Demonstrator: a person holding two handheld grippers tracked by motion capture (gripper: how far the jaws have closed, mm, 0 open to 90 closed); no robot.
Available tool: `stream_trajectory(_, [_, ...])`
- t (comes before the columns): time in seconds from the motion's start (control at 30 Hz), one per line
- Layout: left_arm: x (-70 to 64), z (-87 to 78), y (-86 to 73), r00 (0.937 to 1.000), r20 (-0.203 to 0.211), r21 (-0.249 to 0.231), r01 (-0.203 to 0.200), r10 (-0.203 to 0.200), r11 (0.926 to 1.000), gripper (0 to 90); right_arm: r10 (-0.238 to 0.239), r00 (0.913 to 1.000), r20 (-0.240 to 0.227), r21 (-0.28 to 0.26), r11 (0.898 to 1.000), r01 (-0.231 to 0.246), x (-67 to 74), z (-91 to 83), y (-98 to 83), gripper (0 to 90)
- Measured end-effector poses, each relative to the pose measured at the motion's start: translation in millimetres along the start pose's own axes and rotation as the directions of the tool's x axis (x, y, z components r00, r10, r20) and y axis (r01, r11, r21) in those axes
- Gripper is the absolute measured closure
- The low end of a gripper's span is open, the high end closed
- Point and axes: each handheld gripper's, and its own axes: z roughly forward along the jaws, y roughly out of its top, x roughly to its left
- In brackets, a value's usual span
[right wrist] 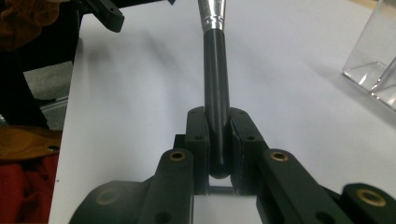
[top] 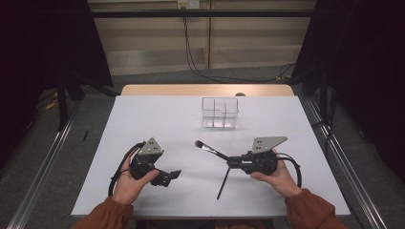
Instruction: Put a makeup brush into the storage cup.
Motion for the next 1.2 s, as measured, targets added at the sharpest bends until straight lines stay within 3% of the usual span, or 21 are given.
stream_trajectory(0.27, [-0.4,-1.7,-0.7,0.9996,-0.026,-0.008,0.006,-0.006,1.0,4.2,0.016,0.9998,0.013,-0.093,0.996,-0.014,-0.9,-4.5,1.7,80.1])
stream_trajectory(0.37, [-1.6,-4.5,-1.1,0.9991,-0.043,-0.038,0.004,-0.005,0.9993,4.2,0.01,0.9997,0.022,-0.101,0.995,-0.007,0.1,-5.4,2.4,80.0])
stream_trajectory(0.47, [-4.9,-7.7,-0.1,0.9958,-0.089,-0.086,0.01,-0.018,0.9963,4.2,0.007,0.9994,0.033,-0.117,0.993,-0.003,0.8,-6.5,3.8,80.1])
stream_trajectory(0.57, [-6.2,-9.1,2.5,0.9988,-0.047,-0.11,0.011,-0.016,0.9938,4.3,0.006,0.9984,0.056,-0.13,0.992,0.001,0.2,-9.5,5.6,80.1])
stream_trajectory(0.83, [-18.3,-1.6,9.3,0.9999,0.004,-0.139,-0.009,0.009,0.9903,4.4,-0.006,0.998,0.063,-0.153,0.988,0.016,0.3,-12.3,6.6,80.1])
stream_trajectory(0.9, [-19.7,2.2,10.4,0.9996,0.008,-0.176,-0.026,0.027,0.984,4.5,-0.011,0.9984,0.056,-0.151,0.988,0.02,0.9,-11.1,6.8,80.1])
stream_trajectory(1.07, [-22.2,9.1,13.2,0.9995,0.014,-0.214,-0.023,0.027,0.9765,5.0,-0.021,0.9985,0.05,-0.15,0.988,0.028,2.5,-8.1,7.8,80.0])
stream_trajectory(1.13, [-22.9,10.8,14.7,0.9983,0.045,-0.22,-0.028,0.038,0.9752,5.0,-0.025,0.9985,0.047,-0.15,0.988,0.032,3.3,-7.1,8.3,80.1])
stream_trajectory(1.2, [-25.1,12.4,16.9,0.9985,0.035,-0.24,-0.031,0.041,0.9702,5.0,-0.027,0.9983,0.051,-0.15,0.988,0.034,3.9,-6.4,8.6,80.1])
